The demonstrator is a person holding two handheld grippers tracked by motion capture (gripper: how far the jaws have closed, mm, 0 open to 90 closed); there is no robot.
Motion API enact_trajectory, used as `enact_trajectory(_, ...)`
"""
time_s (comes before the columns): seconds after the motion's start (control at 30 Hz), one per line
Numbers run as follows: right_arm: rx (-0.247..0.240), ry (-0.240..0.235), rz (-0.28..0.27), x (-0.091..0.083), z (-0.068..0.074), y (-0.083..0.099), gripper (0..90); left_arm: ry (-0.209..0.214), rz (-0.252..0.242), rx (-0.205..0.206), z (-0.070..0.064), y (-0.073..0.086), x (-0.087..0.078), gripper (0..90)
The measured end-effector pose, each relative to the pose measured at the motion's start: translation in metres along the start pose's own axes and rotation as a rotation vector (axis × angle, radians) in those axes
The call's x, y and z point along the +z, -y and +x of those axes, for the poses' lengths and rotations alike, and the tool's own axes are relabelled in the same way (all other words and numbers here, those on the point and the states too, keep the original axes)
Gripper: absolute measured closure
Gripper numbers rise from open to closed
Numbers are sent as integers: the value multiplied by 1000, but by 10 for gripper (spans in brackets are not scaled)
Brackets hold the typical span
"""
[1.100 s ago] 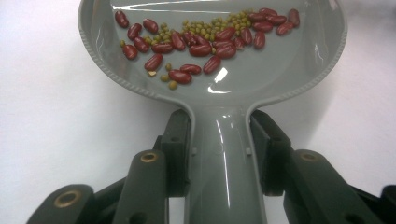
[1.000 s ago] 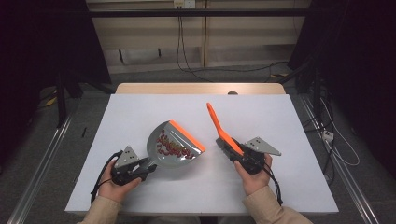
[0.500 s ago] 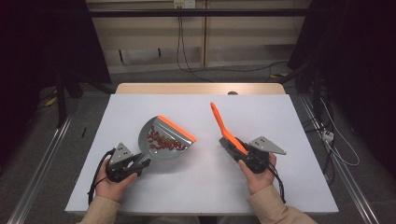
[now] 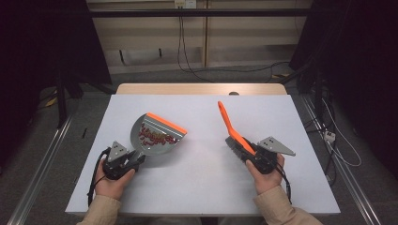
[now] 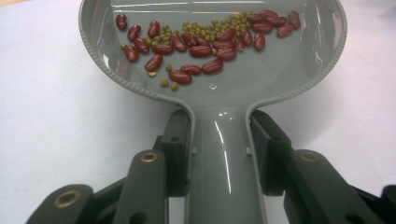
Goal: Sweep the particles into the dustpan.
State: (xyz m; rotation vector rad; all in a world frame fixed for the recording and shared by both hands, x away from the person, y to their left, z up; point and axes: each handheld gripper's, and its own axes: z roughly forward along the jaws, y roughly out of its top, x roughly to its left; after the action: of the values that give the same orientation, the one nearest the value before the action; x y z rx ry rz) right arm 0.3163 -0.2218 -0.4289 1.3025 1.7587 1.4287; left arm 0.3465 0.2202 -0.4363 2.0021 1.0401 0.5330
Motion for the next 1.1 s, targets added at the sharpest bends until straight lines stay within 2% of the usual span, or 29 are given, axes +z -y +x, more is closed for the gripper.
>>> enact_trajectory(0.27, -4, -7, 1, -3, 0, 1, 703, -56, 7, -46, 7, 3, 4, 630)
enact_trajectory(0.57, -2, -10, -3, -3, -1, 1, 703, -125, 58, -94, 18, 9, 7, 629)
enact_trajectory(0.73, 4, -15, -6, -4, -1, 0, 703, -164, 71, -128, 22, 10, 10, 626)
enact_trajectory(0.9, 1, -14, -9, -6, -2, 0, 703, -165, 51, -141, 21, 8, 9, 613)
enact_trajectory(1.1, 6, -12, -11, -8, -4, 1, 703, -109, 35, -123, 10, 7, 3, 558)
